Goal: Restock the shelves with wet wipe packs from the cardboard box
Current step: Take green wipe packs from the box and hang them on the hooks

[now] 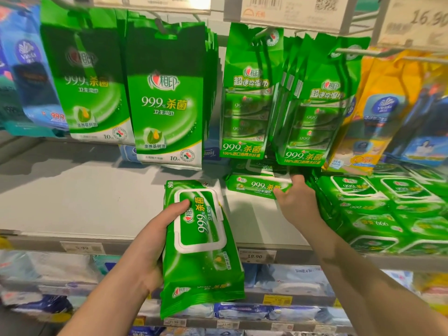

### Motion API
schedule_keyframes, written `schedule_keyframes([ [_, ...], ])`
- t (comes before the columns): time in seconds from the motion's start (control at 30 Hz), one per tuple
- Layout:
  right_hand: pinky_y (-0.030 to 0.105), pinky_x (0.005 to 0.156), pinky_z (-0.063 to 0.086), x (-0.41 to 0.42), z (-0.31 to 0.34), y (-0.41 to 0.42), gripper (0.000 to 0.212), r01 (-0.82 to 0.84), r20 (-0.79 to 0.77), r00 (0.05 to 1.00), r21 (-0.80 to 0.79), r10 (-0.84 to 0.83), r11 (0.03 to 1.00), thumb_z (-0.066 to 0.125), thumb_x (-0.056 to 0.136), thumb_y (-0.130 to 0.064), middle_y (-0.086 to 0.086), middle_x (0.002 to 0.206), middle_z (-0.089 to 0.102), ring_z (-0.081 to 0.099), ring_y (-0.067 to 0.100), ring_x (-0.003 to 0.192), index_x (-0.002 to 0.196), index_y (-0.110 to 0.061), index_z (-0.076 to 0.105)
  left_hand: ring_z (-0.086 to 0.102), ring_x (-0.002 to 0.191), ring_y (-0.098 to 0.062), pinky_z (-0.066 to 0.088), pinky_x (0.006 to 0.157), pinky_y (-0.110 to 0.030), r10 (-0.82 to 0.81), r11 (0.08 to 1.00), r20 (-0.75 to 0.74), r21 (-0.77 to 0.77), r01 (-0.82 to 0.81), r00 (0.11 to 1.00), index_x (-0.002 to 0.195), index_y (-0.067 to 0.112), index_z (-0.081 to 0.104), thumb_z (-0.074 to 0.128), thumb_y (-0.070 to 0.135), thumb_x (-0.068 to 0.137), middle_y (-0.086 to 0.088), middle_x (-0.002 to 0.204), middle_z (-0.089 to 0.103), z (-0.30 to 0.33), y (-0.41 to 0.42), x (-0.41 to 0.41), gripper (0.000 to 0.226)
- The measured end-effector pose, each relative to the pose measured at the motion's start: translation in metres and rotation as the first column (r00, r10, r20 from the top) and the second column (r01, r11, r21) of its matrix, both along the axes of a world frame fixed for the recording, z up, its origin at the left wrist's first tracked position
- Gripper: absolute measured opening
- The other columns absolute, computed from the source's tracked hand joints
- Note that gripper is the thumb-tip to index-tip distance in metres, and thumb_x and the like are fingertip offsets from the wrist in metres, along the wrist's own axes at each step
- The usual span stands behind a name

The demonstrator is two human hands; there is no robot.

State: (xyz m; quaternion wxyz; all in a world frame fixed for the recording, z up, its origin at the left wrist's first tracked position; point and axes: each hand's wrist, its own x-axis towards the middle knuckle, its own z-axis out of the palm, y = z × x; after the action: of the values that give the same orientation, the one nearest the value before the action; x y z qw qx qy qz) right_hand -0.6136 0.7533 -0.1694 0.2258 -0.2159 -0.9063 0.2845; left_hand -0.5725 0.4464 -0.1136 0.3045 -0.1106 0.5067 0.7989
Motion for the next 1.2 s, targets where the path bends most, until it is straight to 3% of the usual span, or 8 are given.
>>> schedule_keyframes([
  [0.33, 0.039, 0.089, 0.047, -0.008, 0.014, 0.0, 0.061, 0.134, 0.174, 0.976, -0.016, -0.129, 0.991, 0.069, 0.096, -0.038, 0.026, 0.116, 0.062, 0.061, 0.041, 0.112, 0.122, 0.012, 0.046, 0.075, 0.078, -0.036, 0.054, 0.084, -0.048, 0.001, 1.0, -0.008, 0.006, 0.0, 1.0, 0.111, 0.009, 0.078, 0.073, 0.038, 0.076, -0.021, 0.106, 0.077, -0.002, -0.003, 0.001, 0.045],
  [0.5, 0.033, 0.057, 0.049, 0.002, -0.003, -0.009, 0.042, 0.102, 0.079, 0.992, -0.1, -0.094, 0.99, 0.074, 0.091, -0.032, 0.011, 0.084, 0.062, 0.067, 0.033, 0.075, 0.106, -0.004, 0.047, 0.076, 0.081, -0.037, 0.054, 0.084, -0.049, -0.005, 1.0, -0.007, 0.03, 0.005, 1.0, 0.11, 0.01, 0.078, 0.07, 0.039, 0.079, -0.021, 0.108, 0.076, -0.007, -0.007, 0.003, 0.043],
  [0.6, 0.044, 0.064, 0.061, 0.008, -0.008, -0.013, 0.035, 0.079, 0.113, 0.991, -0.069, -0.07, 0.995, 0.068, 0.095, -0.034, 0.011, 0.091, 0.065, 0.07, 0.034, 0.067, 0.11, -0.01, 0.048, 0.076, 0.081, -0.036, 0.054, 0.085, -0.049, -0.001, 1.0, -0.018, 0.026, 0.002, 1.0, 0.112, 0.011, 0.077, 0.069, 0.039, 0.081, -0.019, 0.107, 0.077, -0.008, -0.008, 0.002, 0.043],
  [0.77, 0.034, 0.081, 0.052, 0.001, 0.0, -0.001, 0.045, 0.083, 0.118, 0.99, -0.018, -0.081, 0.996, 0.065, 0.1, -0.029, 0.019, 0.113, 0.066, 0.066, 0.033, 0.091, 0.134, -0.003, 0.053, 0.075, 0.084, -0.037, 0.054, 0.088, -0.05, -0.024, 1.0, -0.035, 0.013, 0.024, 0.999, 0.112, 0.012, 0.078, 0.07, 0.04, 0.079, -0.019, 0.11, 0.077, -0.007, -0.008, 0.001, 0.044],
  [0.87, 0.039, 0.087, 0.047, -0.007, 0.009, 0.001, 0.04, 0.201, 0.133, 0.972, -0.053, -0.192, 0.978, 0.059, 0.102, -0.023, 0.021, 0.121, 0.063, 0.061, 0.039, 0.111, 0.133, 0.001, 0.049, 0.075, 0.082, -0.036, 0.054, 0.088, -0.049, -0.028, 1.0, -0.035, 0.008, 0.028, 0.999, 0.11, 0.011, 0.078, 0.071, 0.039, 0.077, -0.019, 0.109, 0.077, -0.006, -0.006, 0.001, 0.044],
  [0.97, 0.035, 0.079, 0.038, -0.005, 0.009, -0.019, 0.034, 0.066, -0.015, 0.998, 0.187, -0.065, 0.98, 0.061, 0.099, -0.027, 0.009, 0.109, 0.057, 0.052, 0.03, 0.103, 0.126, -0.009, 0.052, 0.075, 0.08, -0.035, 0.054, 0.086, -0.048, -0.042, 0.999, -0.035, 0.021, 0.043, 0.998, 0.103, 0.011, 0.081, 0.069, 0.039, 0.079, -0.019, 0.106, 0.077, -0.008, -0.006, 0.001, 0.039],
  [1.07, 0.038, 0.08, 0.037, -0.007, -0.004, -0.039, 0.052, -0.098, 0.004, 0.993, 0.591, 0.119, 0.801, 0.076, 0.083, -0.038, 0.008, 0.116, 0.057, 0.049, 0.03, 0.104, 0.131, -0.024, 0.061, 0.074, 0.08, -0.036, 0.055, 0.084, -0.047, -0.041, 0.999, -0.023, 0.03, 0.042, 0.999, 0.104, 0.011, 0.081, 0.069, 0.04, 0.079, -0.02, 0.108, 0.076, -0.007, -0.006, 0.001, 0.04],
  [1.2, 0.052, 0.103, 0.033, -0.023, -0.012, -0.043, 0.065, -0.125, 0.207, 0.978, 0.57, 0.005, 0.812, 0.067, 0.09, -0.053, 0.005, 0.16, 0.033, 0.039, 0.032, 0.135, 0.148, -0.038, 0.043, 0.074, 0.083, -0.036, 0.054, 0.085, -0.047, -0.019, 1.0, -0.015, 0.019, 0.019, 1.0, 0.112, 0.011, 0.078, 0.07, 0.04, 0.079, -0.02, 0.111, 0.076, -0.007, -0.009, 0.0, 0.045],
])
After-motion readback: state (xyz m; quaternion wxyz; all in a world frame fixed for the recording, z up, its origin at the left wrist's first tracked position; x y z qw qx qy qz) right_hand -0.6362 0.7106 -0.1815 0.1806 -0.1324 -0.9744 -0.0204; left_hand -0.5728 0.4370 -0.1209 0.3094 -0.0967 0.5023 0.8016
